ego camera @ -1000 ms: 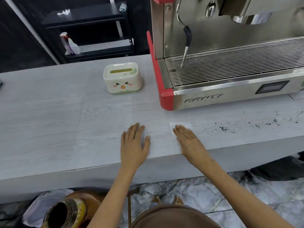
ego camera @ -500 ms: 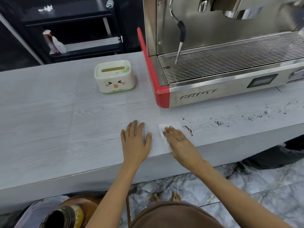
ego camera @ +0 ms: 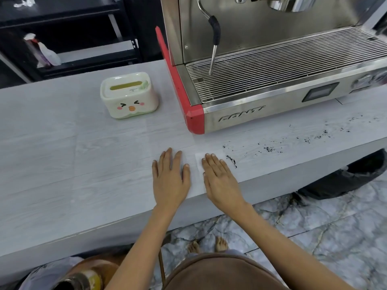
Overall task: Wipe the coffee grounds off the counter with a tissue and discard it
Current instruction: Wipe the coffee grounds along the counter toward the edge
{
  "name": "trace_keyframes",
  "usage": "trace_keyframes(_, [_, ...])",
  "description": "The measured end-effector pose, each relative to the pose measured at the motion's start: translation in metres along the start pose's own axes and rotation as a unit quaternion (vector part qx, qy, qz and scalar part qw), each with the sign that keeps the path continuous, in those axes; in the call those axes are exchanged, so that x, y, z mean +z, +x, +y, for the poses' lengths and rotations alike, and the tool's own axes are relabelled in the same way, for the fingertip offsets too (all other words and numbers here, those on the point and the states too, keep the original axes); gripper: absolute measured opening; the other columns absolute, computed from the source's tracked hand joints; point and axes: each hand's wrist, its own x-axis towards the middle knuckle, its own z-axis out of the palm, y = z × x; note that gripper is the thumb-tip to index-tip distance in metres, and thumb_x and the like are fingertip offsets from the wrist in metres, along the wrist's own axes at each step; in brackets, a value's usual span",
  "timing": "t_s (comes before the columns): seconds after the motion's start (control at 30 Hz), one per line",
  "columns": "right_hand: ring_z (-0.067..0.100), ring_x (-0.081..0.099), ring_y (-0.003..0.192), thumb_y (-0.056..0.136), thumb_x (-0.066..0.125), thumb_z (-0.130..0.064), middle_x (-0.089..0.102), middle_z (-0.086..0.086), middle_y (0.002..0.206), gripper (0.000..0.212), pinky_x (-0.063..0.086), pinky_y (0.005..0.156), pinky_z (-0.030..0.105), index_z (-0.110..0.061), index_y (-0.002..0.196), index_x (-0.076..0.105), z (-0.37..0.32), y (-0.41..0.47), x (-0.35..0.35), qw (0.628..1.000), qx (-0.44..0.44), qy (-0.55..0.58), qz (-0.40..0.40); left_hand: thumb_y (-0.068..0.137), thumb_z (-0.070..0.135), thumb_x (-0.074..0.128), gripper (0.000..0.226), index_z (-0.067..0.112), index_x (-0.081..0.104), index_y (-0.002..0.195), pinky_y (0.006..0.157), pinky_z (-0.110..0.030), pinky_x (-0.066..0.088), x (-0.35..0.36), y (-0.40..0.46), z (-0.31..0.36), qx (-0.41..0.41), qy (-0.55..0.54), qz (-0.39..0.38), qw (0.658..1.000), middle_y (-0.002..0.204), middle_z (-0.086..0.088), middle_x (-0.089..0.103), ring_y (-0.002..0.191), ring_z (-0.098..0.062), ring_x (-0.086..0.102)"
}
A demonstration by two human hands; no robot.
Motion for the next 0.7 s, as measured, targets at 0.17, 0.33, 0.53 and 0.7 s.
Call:
trace_keyframes(0.17, [0.024, 0.038, 0.135, 0.098, 0.03, -0.018, 0.046, 0.015, 0.142, 0.044, 0.025, 0.114, 0.039, -0.001, 0.134, 0.049, 0.022, 0.0, -0.008, 1.0, 0.017, -0.008, 0.005, 0.1, 0.042, 0.035, 0.054, 0.018, 0.044, 0.147, 0.121, -0.051, 0.017, 0.001, 0.0, -0.001, 0.003, -0.003, 0.001, 1.0, 0.158, -0.011, 0.034, 0.147, -0.028, 0.027])
trace_keyframes(0.33, [0.023, 0.037, 0.136, 0.085, 0.057, 0.006, 0.045, 0.014, 0.143, 0.051, 0.025, 0.114, 0.038, -0.001, 0.135, 0.048, 0.047, -0.004, -0.014, 1.0, 0.018, -0.019, 0.018, 0.1, 0.043, 0.035, 0.053, 0.019, 0.043, 0.147, 0.122, -0.049, 0.016, 0.001, 0.001, -0.001, 0.002, 0.0, -0.008, 1.0, 0.159, -0.01, 0.032, 0.148, -0.028, 0.024])
trace_keyframes(0.53, [0.024, 0.042, 0.133, 0.086, 0.053, 0.012, 0.05, 0.014, 0.139, 0.049, 0.027, 0.112, 0.038, -0.002, 0.132, 0.052, 0.062, -0.011, -0.025, 0.999, 0.037, 0.017, 0.032, 0.1, 0.044, 0.035, 0.053, 0.021, 0.043, 0.147, 0.122, -0.048, 0.015, 0.001, -0.001, -0.003, -0.003, -0.004, -0.008, 1.0, 0.159, -0.008, 0.032, 0.148, -0.026, 0.025])
trace_keyframes(0.7, [0.025, 0.044, 0.131, 0.094, 0.046, 0.005, 0.052, 0.014, 0.137, 0.037, 0.03, 0.111, 0.036, -0.002, 0.129, 0.054, 0.053, -0.01, -0.037, 0.988, 0.073, 0.118, 0.073, 0.099, 0.044, 0.036, 0.054, 0.021, 0.044, 0.146, 0.122, -0.047, 0.015, 0.002, 0.0, -0.003, -0.004, -0.01, -0.001, 1.0, 0.159, -0.007, 0.033, 0.148, -0.025, 0.025])
